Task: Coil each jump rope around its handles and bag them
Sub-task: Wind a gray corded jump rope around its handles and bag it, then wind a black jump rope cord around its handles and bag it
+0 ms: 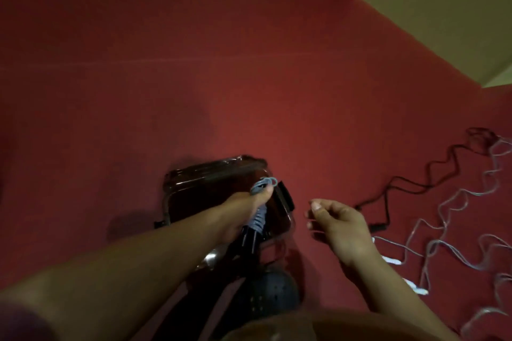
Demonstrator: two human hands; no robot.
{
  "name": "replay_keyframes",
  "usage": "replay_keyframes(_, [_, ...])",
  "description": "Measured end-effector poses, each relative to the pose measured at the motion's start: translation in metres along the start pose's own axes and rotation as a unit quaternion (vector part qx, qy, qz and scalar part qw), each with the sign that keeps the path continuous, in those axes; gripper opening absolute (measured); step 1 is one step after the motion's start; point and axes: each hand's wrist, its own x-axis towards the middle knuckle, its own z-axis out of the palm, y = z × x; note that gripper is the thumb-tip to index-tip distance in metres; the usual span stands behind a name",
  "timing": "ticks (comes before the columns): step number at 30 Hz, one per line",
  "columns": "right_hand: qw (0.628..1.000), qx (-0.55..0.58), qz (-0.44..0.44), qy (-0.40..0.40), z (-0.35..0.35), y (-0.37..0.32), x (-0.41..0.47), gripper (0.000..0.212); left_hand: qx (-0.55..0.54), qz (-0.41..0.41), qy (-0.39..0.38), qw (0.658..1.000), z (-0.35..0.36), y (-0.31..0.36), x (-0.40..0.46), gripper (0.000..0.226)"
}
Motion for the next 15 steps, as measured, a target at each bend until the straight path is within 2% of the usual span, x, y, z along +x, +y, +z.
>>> replay_keyframes(6, [0.997,-0.013,0.046,-0.068,0.055,0.034,0.041,0.019,-0.131,-0.092,0.072,0.984,-0.038,-0.037,0.033,0.058])
replay_keyframes(8, [0.996,-0.026,0.051,-0.067,0.064,0.045,0.05,0.02,-0.086,-0.097,0.096,0.987,-0.04,-0.044,0.041,0.052])
replay_keyframes(11, [0.996,-0.014,0.058,-0.06,0.07,0.054,0.055,0.016,-0.046,-0.092,0.13,0.986,-0.038,-0.051,0.048,0.032])
replay_keyframes(13, [0.996,-0.003,0.061,-0.063,0.07,0.058,0.055,0.014,-0.049,-0.108,0.092,0.989,-0.038,-0.054,0.048,0.029])
replay_keyframes(15, [0.995,0.024,0.073,-0.066,0.066,0.059,0.053,0.013,-0.016,-0.113,0.065,0.991,-0.036,-0.058,0.044,0.041])
